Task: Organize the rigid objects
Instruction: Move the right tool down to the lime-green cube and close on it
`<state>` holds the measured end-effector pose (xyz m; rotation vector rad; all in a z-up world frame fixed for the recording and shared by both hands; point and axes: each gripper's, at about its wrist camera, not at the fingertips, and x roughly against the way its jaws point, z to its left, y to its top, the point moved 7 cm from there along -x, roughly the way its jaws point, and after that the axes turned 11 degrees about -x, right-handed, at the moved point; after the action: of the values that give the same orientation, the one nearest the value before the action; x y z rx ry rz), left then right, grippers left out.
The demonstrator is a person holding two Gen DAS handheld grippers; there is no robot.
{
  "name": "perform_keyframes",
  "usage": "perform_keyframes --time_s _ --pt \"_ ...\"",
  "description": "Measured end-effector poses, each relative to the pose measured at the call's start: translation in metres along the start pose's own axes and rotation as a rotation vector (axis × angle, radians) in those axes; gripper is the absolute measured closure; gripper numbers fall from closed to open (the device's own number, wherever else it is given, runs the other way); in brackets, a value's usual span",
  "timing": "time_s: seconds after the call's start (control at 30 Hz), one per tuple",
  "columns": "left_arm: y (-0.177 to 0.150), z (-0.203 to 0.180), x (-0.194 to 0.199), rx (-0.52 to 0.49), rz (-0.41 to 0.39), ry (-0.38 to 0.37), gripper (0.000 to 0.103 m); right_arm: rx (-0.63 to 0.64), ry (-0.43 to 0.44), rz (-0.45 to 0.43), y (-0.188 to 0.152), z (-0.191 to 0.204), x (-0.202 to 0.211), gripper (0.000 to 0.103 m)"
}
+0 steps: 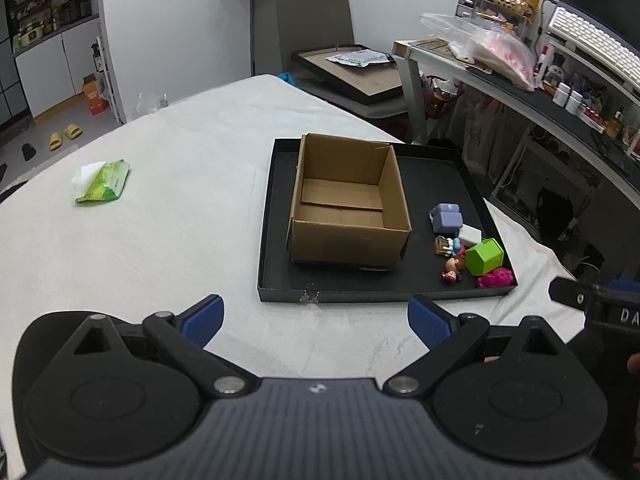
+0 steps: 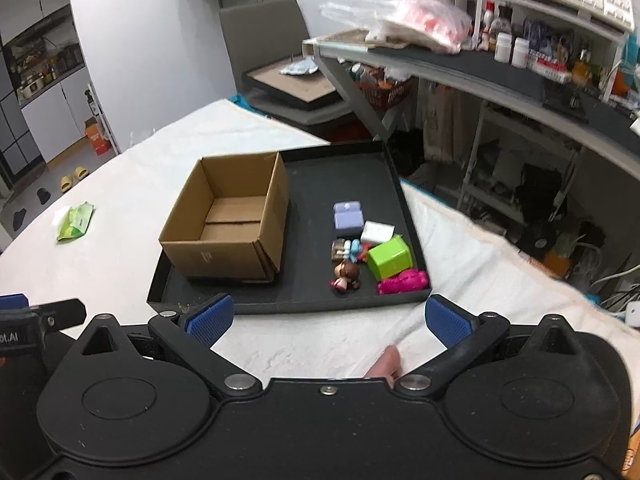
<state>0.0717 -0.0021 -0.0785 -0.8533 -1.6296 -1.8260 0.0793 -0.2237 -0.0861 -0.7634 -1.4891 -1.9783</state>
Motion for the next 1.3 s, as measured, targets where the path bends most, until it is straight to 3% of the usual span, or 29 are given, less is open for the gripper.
perform_keyframes --time_s 0.33,0.7,0.97,1.3 --pt "0.009 0.007 -0.034 0.029 0.015 0.001 0.005 -0.056 -0.018 0.053 0.004 -0.023 -0.037 0.0" --pt "0.021 0.007 -0.074 0.037 0.046 -0.027 0.008 -0.109 -0.051 0.054 0.025 -0.042 -0.081 0.0" --pt "0.03 0.008 -0.104 0.054 0.08 -0.041 0.009 -0.103 -0.081 0.115 0.036 -0.049 -0.124 0.005" --pt "0.04 0.019 -0.148 0.115 0.145 -0.026 0.036 -0.088 -0.153 0.205 0.038 -0.064 -0.183 0.01"
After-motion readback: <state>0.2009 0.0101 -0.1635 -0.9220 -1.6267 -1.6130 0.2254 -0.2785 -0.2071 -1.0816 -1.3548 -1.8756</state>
